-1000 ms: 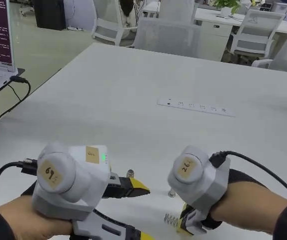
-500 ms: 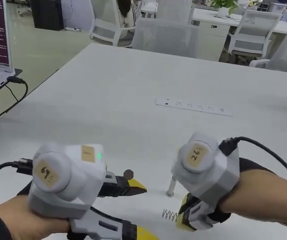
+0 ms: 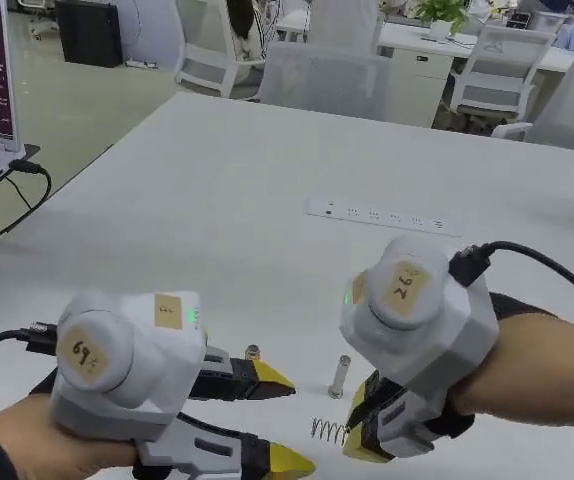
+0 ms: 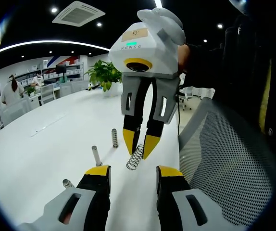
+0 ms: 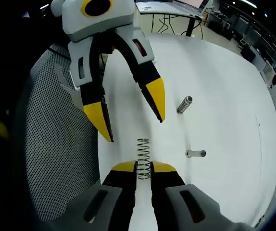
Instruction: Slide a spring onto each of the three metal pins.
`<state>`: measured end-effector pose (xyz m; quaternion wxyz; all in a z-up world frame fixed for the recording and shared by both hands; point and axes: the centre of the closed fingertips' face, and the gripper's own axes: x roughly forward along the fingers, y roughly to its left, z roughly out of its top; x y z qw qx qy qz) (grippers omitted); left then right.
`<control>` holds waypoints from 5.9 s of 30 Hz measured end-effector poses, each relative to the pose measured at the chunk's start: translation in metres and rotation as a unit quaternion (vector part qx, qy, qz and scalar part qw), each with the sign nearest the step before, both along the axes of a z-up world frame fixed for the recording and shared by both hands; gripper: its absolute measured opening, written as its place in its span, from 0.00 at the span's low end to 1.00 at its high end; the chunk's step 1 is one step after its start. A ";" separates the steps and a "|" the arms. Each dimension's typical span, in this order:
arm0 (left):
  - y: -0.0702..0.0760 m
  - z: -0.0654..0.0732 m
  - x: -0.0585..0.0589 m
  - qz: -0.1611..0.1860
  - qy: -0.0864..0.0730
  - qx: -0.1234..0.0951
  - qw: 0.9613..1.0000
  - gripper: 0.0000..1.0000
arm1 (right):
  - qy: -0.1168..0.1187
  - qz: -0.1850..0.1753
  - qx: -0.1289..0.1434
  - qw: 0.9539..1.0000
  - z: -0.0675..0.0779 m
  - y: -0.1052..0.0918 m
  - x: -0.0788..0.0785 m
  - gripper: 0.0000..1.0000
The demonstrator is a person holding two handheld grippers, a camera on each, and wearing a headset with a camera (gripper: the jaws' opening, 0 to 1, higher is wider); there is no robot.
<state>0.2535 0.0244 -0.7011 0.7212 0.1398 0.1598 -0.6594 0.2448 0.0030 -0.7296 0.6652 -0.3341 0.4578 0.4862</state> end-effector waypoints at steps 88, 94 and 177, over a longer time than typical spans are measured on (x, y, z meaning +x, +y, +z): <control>-0.002 0.008 -0.011 -0.031 -0.001 -0.019 0.999 0.03 | -0.032 0.043 0.065 0.996 0.039 0.030 -0.006 0.08; -0.003 0.008 -0.012 -0.033 -0.001 -0.019 0.999 0.03 | -0.025 0.047 0.058 0.997 0.044 0.037 -0.008 0.08; 0.037 -0.014 0.016 0.060 0.017 -0.010 0.998 0.37 | -0.058 0.001 0.025 0.998 0.051 0.009 0.029 0.08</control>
